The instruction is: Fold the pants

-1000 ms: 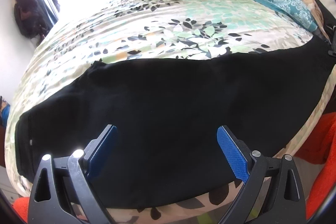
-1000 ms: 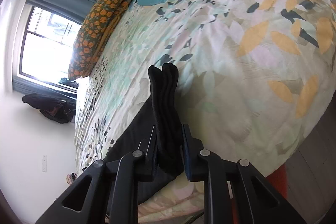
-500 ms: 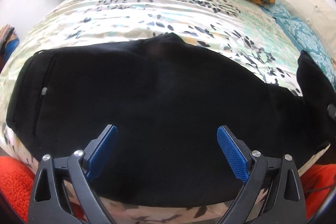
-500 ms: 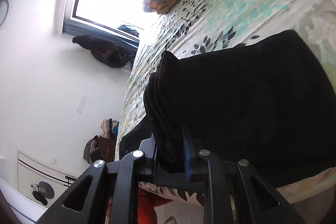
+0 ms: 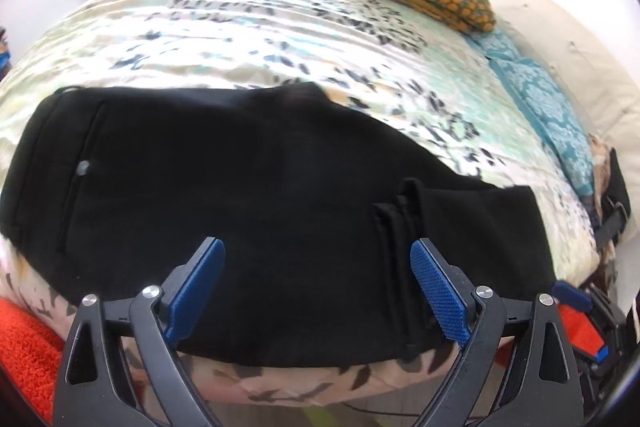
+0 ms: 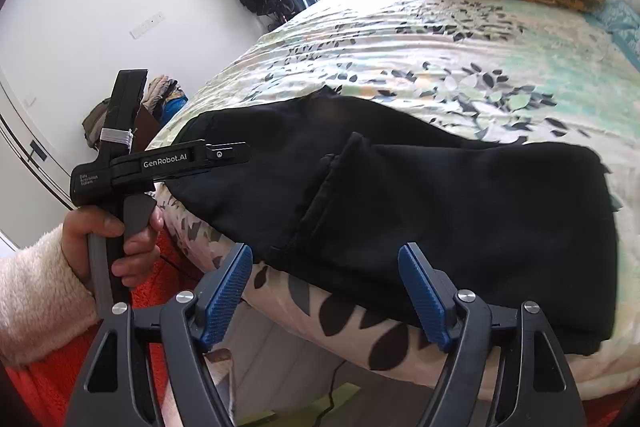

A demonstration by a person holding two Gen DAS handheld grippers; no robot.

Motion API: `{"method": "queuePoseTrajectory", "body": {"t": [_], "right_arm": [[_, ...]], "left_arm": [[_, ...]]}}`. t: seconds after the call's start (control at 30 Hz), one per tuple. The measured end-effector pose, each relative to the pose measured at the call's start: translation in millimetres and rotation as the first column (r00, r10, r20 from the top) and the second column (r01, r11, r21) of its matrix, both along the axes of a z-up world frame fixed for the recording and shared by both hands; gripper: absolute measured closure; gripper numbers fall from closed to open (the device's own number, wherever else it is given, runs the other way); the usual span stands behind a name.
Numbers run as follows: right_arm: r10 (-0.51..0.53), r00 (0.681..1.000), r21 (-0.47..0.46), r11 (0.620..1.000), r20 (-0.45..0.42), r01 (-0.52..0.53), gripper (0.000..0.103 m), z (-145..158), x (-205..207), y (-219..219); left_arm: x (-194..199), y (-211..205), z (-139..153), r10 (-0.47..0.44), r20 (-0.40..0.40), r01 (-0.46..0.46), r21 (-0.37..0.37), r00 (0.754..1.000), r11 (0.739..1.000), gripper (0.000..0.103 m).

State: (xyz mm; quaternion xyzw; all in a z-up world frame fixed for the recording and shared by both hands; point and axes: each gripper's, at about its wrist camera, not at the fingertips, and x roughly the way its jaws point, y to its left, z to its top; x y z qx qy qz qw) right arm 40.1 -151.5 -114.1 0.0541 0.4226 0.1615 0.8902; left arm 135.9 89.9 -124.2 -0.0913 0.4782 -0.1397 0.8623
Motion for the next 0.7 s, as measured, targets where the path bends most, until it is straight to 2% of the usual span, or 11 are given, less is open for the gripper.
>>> {"method": "queuePoseTrajectory", "body": {"t": [0.07, 0.13, 0.2, 0.27, 0.37, 0.43, 0.47, 0.5, 0.57, 0.7], "right_arm": [[-0.061, 0.997, -0.045, 0.997, 0.043, 0.063, 0.017, 5.5, -20.4, -18.1], [-0.131, 0.991, -0.018, 0.991, 0.031, 0.132, 0.017, 3.2, -30.2, -35.4], [-0.199, 0.980, 0.035, 0.979, 0.000, 0.199, 0.017, 0.8, -29.0, -50.4], [-0.230, 0.973, 0.062, 0.971, 0.005, 0.229, 0.017, 3.2, -32.1, -59.1], [-0.226, 0.974, 0.053, 0.973, 0.031, 0.225, 0.017, 9.0, -32.0, -60.5], [-0.221, 0.975, 0.058, 0.974, 0.027, 0.219, 0.017, 7.1, -30.1, -60.5], [-0.219, 0.975, 0.057, 0.974, 0.025, 0.217, 0.017, 4.8, -30.7, -58.9], [-0.217, 0.976, 0.053, 0.975, 0.024, 0.216, 0.017, 4.1, -29.7, -58.9], [-0.217, 0.976, 0.046, 0.975, 0.034, 0.215, 0.017, 3.6, -30.2, -57.1], [-0.267, 0.959, -0.005, 0.963, 0.091, 0.268, 0.017, 12.3, -28.2, -64.1]], "left_arm": [[-9.1, -32.9, 7.7, -0.123, 0.033, 0.122, 0.016, 0.992, 0.992, 0.013], [-16.4, -65.2, 6.7, -0.214, 0.036, 0.211, 0.080, 0.976, 0.974, 0.021], [-16.0, -86.9, -3.3, -0.250, -0.005, 0.248, 0.137, 0.968, 0.959, 0.041], [-13.7, -96.4, -15.1, -0.255, -0.053, 0.261, 0.160, 0.965, 0.952, 0.050], [-14.2, -99.3, -27.8, -0.233, -0.094, 0.248, 0.201, 0.968, 0.948, 0.050], [-12.4, -98.2, -33.4, -0.216, -0.115, 0.236, 0.210, 0.970, 0.949, 0.057], [-12.4, -96.6, -35.3, -0.215, -0.124, 0.236, 0.194, 0.969, 0.952, 0.079], [-12.0, -96.3, -36.1, -0.217, -0.137, 0.239, 0.179, 0.967, 0.954, 0.089], [-16.1, -94.9, -30.7, -0.211, -0.112, 0.229, 0.178, 0.971, 0.957, 0.098], [-28.4, -79.3, -4.4, -0.242, -0.071, 0.250, 0.142, 0.968, 0.958, 0.098]]}}
